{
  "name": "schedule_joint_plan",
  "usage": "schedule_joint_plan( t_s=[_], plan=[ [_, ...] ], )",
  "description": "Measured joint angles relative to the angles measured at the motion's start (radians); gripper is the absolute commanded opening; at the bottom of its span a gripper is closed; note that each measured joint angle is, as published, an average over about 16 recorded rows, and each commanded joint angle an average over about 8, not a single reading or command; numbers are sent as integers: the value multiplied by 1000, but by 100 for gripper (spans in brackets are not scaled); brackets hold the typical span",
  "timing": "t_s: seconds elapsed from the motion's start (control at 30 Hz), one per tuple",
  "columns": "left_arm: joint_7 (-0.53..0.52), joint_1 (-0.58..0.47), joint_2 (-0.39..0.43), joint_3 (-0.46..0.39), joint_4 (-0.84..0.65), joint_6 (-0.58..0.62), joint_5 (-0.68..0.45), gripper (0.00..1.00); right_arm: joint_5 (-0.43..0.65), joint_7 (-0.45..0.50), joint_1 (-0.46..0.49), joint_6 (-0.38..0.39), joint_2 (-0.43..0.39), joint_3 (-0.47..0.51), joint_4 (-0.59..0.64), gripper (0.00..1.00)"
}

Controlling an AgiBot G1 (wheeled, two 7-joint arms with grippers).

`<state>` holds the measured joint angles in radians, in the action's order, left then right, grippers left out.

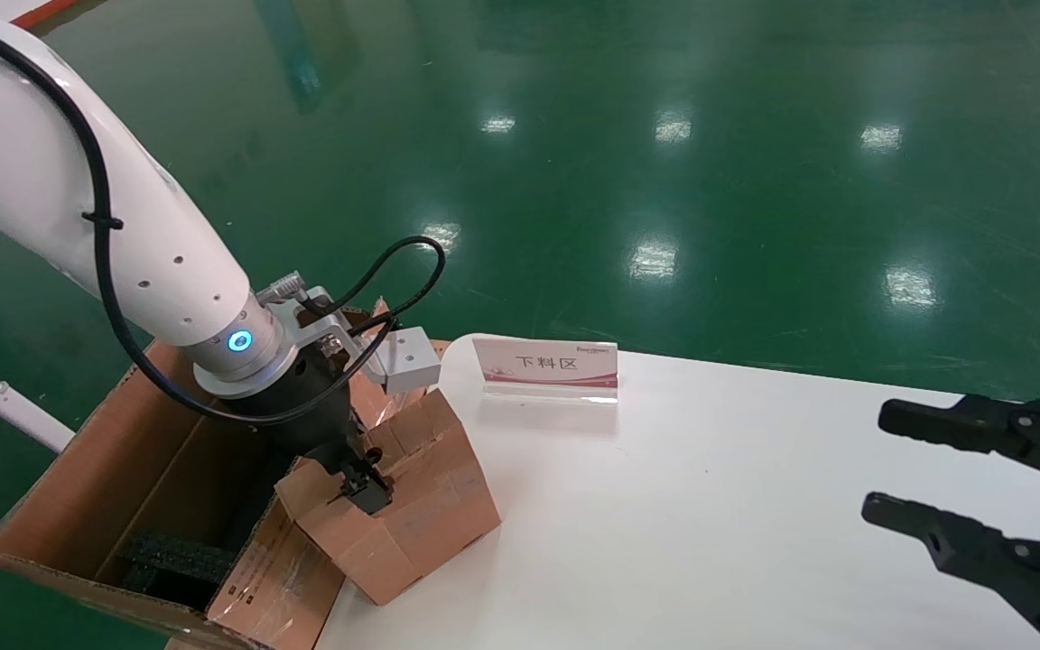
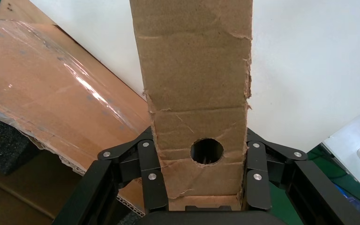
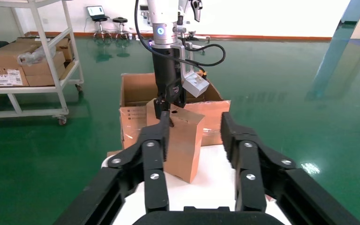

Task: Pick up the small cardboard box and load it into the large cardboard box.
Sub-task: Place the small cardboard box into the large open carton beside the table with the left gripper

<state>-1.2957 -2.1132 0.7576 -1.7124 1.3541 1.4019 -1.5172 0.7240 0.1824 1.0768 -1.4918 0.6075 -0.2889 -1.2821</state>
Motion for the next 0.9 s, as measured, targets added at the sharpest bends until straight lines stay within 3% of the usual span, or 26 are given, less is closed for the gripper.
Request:
schedule_joint_plan(
  t_s=[0.33, 0.37, 0.6, 0.63, 0.9],
  plan=[
    [27, -59, -38, 49, -22, -10, 46, 0, 0, 0, 0, 0, 0, 0, 0, 0],
    [32, -72, -46, 59, -26, -11, 55, 0, 0, 0, 0, 0, 0, 0, 0, 4],
    [83, -196, -107, 142, -78, -1, 116, 0, 0, -1, 1, 0, 0, -1, 1, 91],
    [93, -217, -115, 154, -90, 4, 122, 0, 0, -1, 1, 0, 0, -1, 1, 100],
    [179, -384, -139, 209, -219, 78, 104, 0, -1, -1, 1, 0, 0, -1, 1, 100]
  ],
)
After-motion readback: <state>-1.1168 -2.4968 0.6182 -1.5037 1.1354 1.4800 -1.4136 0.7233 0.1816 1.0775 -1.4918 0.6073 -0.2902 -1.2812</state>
